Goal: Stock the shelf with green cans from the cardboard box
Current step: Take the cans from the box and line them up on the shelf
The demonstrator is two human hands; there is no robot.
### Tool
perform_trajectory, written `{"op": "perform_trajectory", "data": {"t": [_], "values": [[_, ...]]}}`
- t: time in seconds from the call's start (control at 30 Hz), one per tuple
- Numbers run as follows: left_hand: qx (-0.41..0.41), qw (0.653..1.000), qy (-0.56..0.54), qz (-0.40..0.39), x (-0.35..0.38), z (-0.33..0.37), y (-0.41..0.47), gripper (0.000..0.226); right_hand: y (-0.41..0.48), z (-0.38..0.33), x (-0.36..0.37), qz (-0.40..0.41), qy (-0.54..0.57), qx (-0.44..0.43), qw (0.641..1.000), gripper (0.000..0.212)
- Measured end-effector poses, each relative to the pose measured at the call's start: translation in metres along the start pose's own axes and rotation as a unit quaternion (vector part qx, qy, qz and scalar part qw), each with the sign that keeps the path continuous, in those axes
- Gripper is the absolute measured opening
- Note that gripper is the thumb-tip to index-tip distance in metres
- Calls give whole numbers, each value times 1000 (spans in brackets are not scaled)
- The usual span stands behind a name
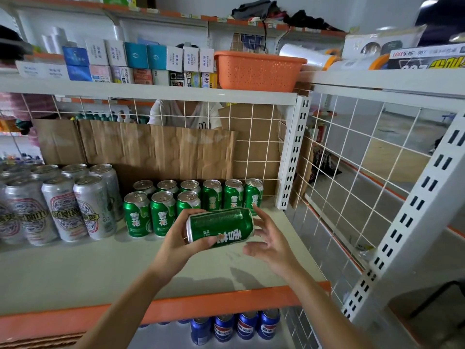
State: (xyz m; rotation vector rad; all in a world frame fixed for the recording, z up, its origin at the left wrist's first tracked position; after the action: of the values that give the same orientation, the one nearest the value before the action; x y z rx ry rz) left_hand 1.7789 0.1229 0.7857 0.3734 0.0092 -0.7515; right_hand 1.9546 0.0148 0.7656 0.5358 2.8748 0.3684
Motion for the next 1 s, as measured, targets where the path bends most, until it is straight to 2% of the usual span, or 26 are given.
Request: {"op": "perform_trajectory", "data": {"t": [0.17, 0.33, 0.43, 0.6, 0.8, 0.9, 1.0], "values": [[9, 1000, -27, -2, 11, 5, -4, 65, 0, -2, 6, 30, 128, -2, 991, 101], [2, 1000, -23, -5, 16, 0, -7, 66, 1, -14, 10, 67, 141, -28, 987, 74], [-4, 1000, -13, -15, 16, 0, -8, 80, 0, -15, 9, 85, 139, -46, 986, 68], [-25, 998, -14, -54, 9, -5, -9, 92, 5, -31, 4, 46, 114, -63, 990, 66], [-21, 997, 19, -75, 4, 0, -6, 88, 15, -49, -1, -19, 47, -45, 998, 70], [-27, 994, 41, -100, 7, -1, -5, 84, 18, -56, 1, -59, 10, -34, 998, 79], [-34, 991, 48, -120, 15, -3, -7, 84, 18, -60, 4, -69, -13, -31, 997, 74]]}}
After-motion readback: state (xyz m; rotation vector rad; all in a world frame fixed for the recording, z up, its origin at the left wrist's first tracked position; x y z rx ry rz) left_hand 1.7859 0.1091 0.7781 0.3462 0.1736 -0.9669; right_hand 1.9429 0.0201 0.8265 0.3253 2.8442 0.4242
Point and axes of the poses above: each hand's wrist, its own y-axis towards the middle knuckle, its own x-axis out of the palm, z = x × y, the point moved 4 cm from there along y, towards the middle knuckle, and after that the axes turned 5 degrees about y, right-handed, at the moved point
